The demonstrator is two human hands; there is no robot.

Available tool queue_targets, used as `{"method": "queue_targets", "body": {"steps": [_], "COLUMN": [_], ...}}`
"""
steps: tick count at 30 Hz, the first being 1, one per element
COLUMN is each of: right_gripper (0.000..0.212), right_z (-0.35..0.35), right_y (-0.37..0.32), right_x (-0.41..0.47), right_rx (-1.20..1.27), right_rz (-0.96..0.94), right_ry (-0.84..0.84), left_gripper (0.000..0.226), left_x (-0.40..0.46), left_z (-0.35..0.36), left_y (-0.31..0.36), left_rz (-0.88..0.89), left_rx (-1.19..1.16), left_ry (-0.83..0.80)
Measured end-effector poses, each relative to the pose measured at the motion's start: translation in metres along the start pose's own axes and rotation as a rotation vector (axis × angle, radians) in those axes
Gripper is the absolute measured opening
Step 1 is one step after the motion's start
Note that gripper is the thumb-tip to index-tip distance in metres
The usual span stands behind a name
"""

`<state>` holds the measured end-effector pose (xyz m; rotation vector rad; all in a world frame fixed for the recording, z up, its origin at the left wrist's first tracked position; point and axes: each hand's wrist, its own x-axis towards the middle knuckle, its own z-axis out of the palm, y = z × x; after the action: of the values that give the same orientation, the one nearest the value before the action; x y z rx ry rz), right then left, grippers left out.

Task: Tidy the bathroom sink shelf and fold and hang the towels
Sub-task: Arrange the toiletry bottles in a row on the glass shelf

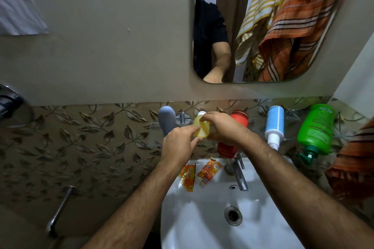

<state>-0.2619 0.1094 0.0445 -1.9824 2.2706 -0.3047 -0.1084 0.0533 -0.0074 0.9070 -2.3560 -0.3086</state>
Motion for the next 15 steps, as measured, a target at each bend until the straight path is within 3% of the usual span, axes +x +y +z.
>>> {"method": "queue_targets", "body": {"steps": [4, 9, 15], "right_gripper": [0.052, 0.031, 0.021], "right_z": [-0.003, -0.012, -0.011], "right_y": [0.011, 0.024, 0.030], "right_x": [0.000, -0.008, -0.009], "right_rx": [0.085, 0.373, 0.550], "right_rz": [-0.043, -0.043, 0.000], "right_ry": [0.030, 0.090, 0.142], "left_gripper": [0.038, 0.028, 0.034], "left_x": [0.001, 0.010, 0.015], "left_z": [-0.002, -0.011, 0.004], "left_y": [0.005, 0.013, 0.015], "left_rz": [-0.016, -0.126, -0.239], "left_rx": [-0.106, -0.305, -0.527], "left_ry": [0.116, 0.204, 0.143]}}
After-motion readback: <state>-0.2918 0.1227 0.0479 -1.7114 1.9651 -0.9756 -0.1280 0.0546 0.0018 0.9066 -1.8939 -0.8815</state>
